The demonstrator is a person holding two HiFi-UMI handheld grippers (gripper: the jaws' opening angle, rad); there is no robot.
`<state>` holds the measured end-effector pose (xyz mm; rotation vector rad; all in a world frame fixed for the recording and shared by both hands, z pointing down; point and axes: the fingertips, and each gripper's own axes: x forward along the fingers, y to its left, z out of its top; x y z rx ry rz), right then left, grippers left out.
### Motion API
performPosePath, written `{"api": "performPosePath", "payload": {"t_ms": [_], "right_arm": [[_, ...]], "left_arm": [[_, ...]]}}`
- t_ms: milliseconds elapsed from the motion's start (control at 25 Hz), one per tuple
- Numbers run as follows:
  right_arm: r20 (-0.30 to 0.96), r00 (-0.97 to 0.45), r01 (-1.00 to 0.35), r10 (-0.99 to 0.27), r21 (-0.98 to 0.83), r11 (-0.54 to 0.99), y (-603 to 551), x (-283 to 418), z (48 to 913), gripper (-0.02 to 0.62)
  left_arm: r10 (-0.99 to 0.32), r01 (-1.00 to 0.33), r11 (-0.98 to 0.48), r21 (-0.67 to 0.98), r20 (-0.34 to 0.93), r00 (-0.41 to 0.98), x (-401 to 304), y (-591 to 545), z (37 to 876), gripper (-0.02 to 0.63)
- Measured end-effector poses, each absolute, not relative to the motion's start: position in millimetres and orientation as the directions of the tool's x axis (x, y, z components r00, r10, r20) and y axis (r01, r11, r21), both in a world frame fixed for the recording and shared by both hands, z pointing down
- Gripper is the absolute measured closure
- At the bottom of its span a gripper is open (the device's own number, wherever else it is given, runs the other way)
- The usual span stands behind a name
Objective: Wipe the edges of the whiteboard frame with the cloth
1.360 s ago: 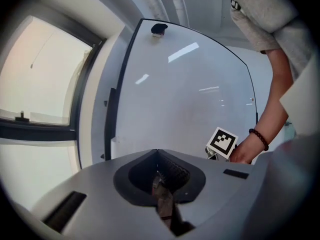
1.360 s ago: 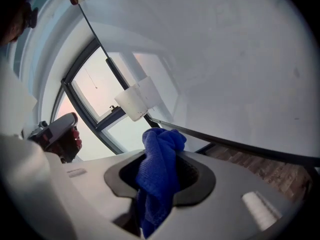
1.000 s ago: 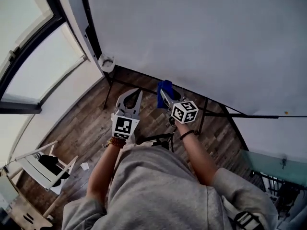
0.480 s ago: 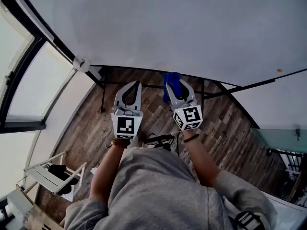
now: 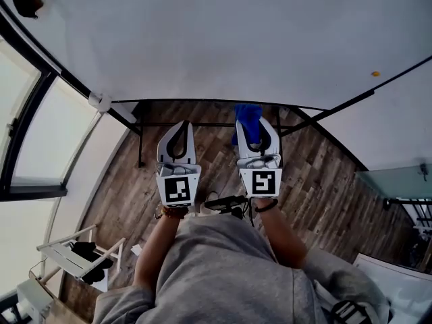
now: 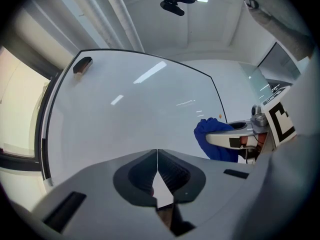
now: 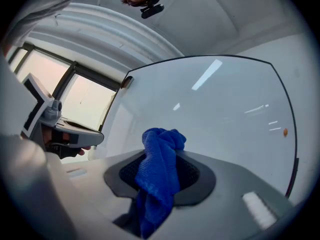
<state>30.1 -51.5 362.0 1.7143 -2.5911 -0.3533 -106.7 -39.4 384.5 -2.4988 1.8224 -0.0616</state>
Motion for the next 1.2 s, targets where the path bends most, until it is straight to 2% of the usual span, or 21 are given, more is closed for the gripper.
{"api": "performPosePath", "payload": {"t_ms": [200,440,800,1200], "right_arm": [[-0.180,-0.335,-0.934,-0.925,0.195,0.300,-33.7,57.5,342.7,0.453],[-0.205,-0.302,-0.941,-0.931,0.219,0.257,-16.1,81.1,335.3,0.453],[-0.203,-0.258,-0.948,-0.945,0.239,0.208,-4.4,108.6,340.8,0.453],[-0.194,-0.227,-0.956,-0.954,0.234,0.180,3.8,125.6,346.4,0.453]], "left_arm": [[-0.953,-0.952,-0.292,-0.092,-0.059,0.298,-83.5,-30.8,364.6,0.597],[-0.936,-0.935,-0.336,-0.109,-0.075,0.345,-49.7,-19.9,354.0,0.597],[-0.905,-0.903,-0.405,-0.141,-0.079,0.418,-8.9,-10.9,356.1,0.597],[-0.905,-0.903,-0.404,-0.144,-0.084,0.418,9.3,-2.0,364.4,0.597]]}}
